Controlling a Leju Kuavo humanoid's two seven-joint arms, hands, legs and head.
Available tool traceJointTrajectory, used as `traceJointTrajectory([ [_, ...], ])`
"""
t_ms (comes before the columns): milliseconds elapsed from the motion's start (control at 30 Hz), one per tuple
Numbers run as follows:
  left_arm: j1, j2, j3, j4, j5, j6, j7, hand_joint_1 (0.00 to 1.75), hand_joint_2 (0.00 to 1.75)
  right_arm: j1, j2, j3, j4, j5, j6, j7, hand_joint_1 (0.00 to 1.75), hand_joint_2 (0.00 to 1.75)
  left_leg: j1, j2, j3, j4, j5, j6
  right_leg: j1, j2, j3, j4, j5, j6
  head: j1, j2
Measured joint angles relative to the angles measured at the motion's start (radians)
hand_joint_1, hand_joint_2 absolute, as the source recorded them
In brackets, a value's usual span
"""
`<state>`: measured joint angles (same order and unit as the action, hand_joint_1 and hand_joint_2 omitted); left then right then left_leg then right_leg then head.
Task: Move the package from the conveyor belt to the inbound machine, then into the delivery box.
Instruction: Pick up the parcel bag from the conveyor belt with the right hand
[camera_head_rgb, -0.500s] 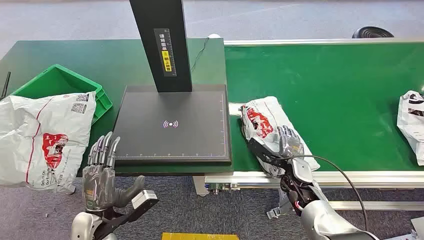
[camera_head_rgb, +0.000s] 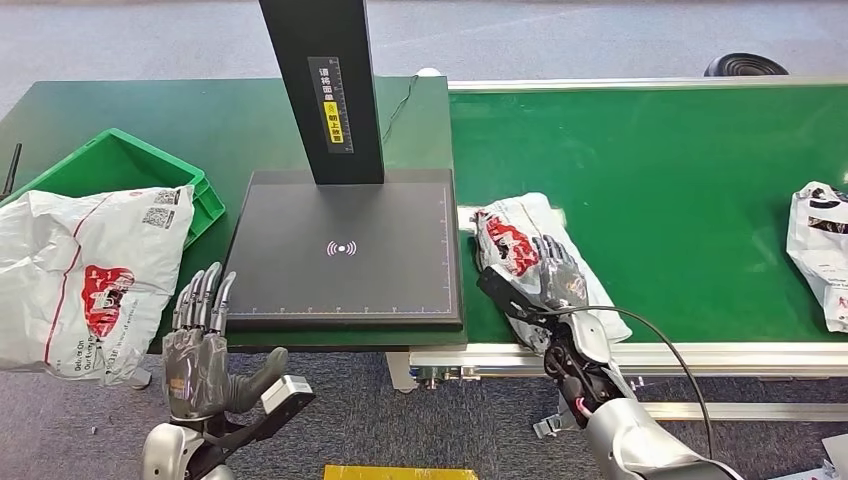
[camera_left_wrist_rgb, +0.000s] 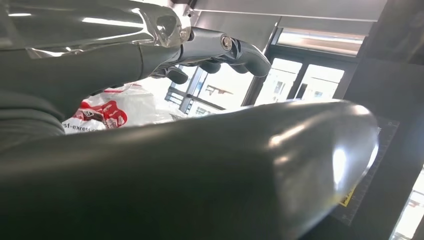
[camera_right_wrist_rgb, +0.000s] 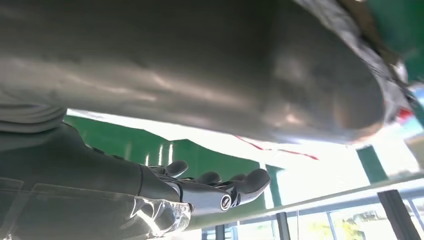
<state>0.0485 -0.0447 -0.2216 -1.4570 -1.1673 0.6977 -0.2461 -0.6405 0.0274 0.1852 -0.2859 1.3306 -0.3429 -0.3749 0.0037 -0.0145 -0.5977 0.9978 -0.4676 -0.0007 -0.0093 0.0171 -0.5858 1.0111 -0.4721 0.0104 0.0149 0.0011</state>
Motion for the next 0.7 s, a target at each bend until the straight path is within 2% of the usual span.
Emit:
traceJointTrajectory([
  [133, 0.005, -0.004, 0.000, -0.003, -0.010, 0.000, 0.005, 0.00, 0.00, 0.007, 0.013, -0.028, -0.006, -0.105, -0.056, -0.054, 0.00, 0.00, 0.000, 0.000, 0.000, 0.000, 0.000, 0.000, 0.000, 0.000, 0.000, 0.000, 0.000, 0.000, 0.000, 0.000],
  [267, 0.008, -0.009, 0.001, -0.003, -0.018, 0.000, 0.004, 0.00, 0.00, 0.022, 0.022, -0.057, -0.007, -0.155, -0.069, -0.082, 0.00, 0.00, 0.000, 0.000, 0.000, 0.000, 0.000, 0.000, 0.000, 0.000, 0.000, 0.000, 0.000, 0.000, 0.000, 0.000],
  [500, 0.002, -0.020, 0.004, -0.002, -0.018, 0.000, -0.008, 0.00, 0.00, 0.030, 0.028, -0.067, -0.007, -0.109, 0.003, -0.040, 0.00, 0.00, 0.000, 0.000, 0.000, 0.000, 0.000, 0.000, 0.000, 0.000, 0.000, 0.000, 0.000, 0.000, 0.000, 0.000],
  [700, -0.003, -0.025, 0.004, 0.002, -0.018, 0.000, -0.010, 0.00, 0.00, 0.029, 0.028, -0.065, -0.007, -0.097, 0.009, -0.039, 0.00, 0.00, 0.000, 0.000, 0.000, 0.000, 0.000, 0.000, 0.000, 0.000, 0.000, 0.000, 0.000, 0.000, 0.000, 0.000],
])
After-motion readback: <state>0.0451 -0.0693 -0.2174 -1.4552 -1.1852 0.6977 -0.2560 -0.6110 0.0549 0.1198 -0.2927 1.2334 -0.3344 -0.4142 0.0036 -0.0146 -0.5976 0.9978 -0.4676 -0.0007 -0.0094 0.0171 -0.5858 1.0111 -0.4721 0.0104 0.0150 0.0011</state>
